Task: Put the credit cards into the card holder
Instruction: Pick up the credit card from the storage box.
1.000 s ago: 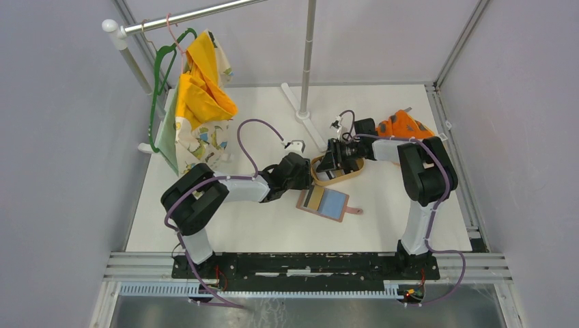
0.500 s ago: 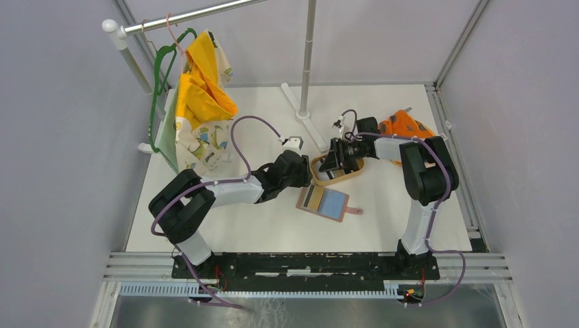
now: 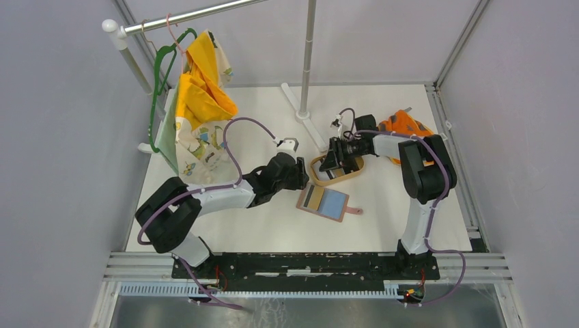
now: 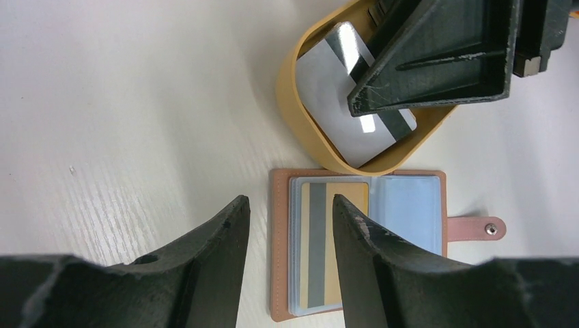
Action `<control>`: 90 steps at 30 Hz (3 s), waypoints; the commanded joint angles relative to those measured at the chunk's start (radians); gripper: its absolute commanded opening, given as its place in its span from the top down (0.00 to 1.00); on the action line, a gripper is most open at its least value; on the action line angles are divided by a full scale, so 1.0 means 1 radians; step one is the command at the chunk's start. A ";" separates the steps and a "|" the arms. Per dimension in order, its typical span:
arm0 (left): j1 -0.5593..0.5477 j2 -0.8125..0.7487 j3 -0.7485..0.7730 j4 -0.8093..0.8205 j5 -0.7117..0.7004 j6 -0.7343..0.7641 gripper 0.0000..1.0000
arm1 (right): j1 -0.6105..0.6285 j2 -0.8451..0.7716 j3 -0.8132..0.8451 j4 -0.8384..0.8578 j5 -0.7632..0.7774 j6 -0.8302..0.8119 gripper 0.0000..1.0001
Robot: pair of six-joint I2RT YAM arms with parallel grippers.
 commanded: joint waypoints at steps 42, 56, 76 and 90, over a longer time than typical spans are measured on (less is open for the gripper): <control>0.000 -0.126 -0.052 0.010 0.017 0.018 0.45 | -0.041 -0.013 0.027 0.012 -0.124 -0.007 0.73; 0.000 -0.165 -0.065 0.001 0.025 0.018 0.45 | -0.091 -0.028 0.008 0.019 -0.148 -0.006 0.73; -0.002 -0.251 -0.104 0.016 0.051 0.015 0.45 | -0.144 -0.051 -0.019 0.026 -0.162 -0.009 0.73; -0.002 -0.261 -0.110 0.014 0.054 0.017 0.45 | -0.174 -0.062 -0.029 0.024 -0.173 -0.012 0.73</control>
